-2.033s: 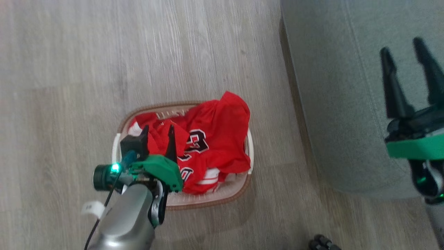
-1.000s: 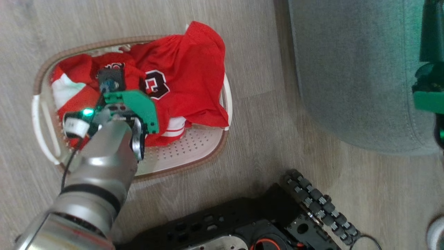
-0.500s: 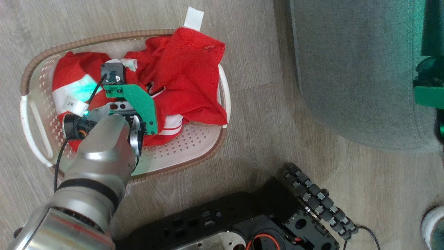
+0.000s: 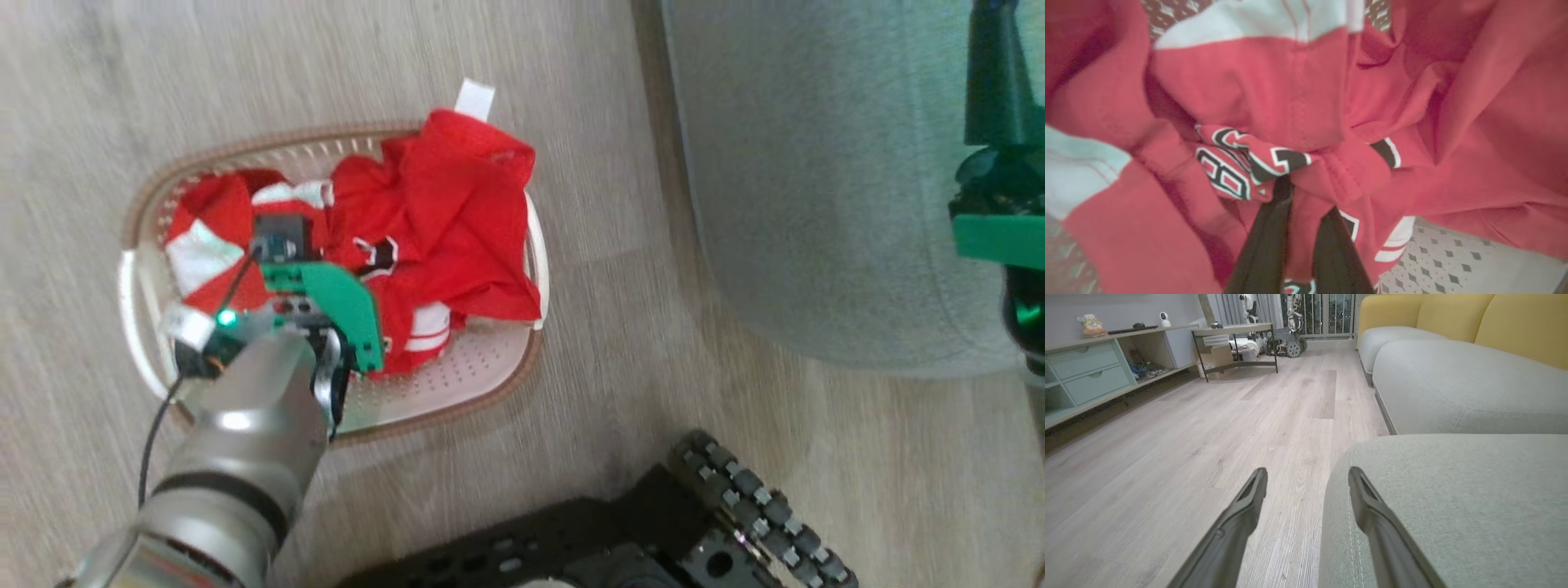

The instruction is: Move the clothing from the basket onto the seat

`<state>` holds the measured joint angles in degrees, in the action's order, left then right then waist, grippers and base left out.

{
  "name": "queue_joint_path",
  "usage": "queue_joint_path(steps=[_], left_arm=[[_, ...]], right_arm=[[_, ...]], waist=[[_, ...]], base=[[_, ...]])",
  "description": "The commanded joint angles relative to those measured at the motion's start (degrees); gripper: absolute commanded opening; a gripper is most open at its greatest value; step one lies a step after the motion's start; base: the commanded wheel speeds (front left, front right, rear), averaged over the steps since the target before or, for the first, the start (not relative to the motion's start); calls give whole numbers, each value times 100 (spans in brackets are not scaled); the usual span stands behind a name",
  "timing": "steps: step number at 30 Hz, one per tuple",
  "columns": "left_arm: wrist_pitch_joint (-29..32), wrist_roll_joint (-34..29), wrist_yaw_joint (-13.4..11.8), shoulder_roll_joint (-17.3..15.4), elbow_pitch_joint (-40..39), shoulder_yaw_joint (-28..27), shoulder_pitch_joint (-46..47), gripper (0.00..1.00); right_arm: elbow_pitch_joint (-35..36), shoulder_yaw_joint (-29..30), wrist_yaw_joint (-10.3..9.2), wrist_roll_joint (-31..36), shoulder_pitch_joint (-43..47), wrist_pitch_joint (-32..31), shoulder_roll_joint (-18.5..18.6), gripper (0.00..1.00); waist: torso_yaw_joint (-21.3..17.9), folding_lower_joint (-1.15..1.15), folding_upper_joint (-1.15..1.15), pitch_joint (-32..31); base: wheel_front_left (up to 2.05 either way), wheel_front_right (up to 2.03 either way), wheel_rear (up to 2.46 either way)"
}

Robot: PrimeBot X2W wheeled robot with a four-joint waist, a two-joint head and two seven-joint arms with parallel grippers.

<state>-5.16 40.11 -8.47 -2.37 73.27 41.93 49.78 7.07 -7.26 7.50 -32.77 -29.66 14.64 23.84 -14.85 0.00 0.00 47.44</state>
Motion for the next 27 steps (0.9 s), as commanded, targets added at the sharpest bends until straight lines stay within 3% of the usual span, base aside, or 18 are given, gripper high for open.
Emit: queue_joint_path(steps=[1, 14, 27], left_arm=[[-186, 92, 62, -51, -125, -47, -274, 0], [-951, 251, 429, -51, -599, 350, -1178, 0], [-983, -317, 287, -233, -2396, -152, -1833, 0]], right_arm=[[99, -40, -1, 34, 354, 36, 87, 100], [-265, -194, -1, 279, 1185, 36, 5, 100], [-451, -155, -1, 559, 1930, 36, -159, 100]], waist=[[89, 0, 0, -544], [475, 0, 0, -2531], [1066, 0, 0, -3755]], base=[[0, 0, 0], [0, 0, 0], [0, 0, 0]])
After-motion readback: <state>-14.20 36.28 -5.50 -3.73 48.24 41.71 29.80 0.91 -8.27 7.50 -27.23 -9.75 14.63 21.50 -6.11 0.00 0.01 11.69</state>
